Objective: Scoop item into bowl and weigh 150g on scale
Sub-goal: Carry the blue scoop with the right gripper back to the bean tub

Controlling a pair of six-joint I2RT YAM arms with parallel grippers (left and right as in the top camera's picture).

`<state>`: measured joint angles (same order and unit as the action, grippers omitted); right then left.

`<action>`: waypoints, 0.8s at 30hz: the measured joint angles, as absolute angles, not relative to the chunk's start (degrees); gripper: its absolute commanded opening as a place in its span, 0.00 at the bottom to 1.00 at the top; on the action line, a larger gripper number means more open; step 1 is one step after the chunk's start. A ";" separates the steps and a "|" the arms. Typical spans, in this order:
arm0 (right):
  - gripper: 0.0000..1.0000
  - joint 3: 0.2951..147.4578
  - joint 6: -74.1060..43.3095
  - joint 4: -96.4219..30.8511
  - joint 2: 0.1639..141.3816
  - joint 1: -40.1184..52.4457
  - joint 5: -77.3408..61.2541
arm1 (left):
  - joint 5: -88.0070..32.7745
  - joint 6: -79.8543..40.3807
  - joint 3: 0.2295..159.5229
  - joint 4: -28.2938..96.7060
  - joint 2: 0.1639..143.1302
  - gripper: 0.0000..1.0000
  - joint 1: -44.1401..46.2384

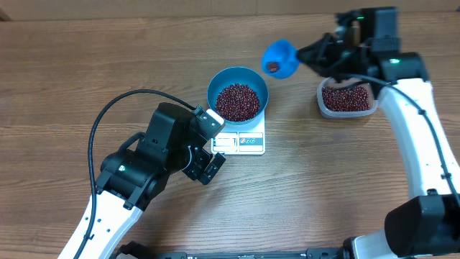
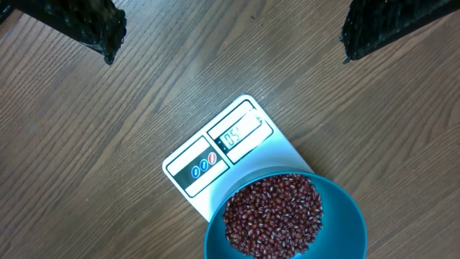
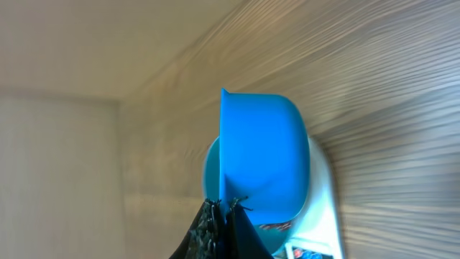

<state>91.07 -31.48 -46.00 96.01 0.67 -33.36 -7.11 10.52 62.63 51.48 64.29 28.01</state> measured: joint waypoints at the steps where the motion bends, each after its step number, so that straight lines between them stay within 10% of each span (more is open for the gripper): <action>1: 0.04 91.07 -31.44 -46.44 96.01 -1.10 -33.58 | -7.14 10.52 62.63 51.48 64.29 0.99 28.01; 24: 0.04 91.11 -5.98 -62.57 91.46 -19.38 -20.34 | -7.14 10.52 62.63 51.48 64.29 1.00 28.01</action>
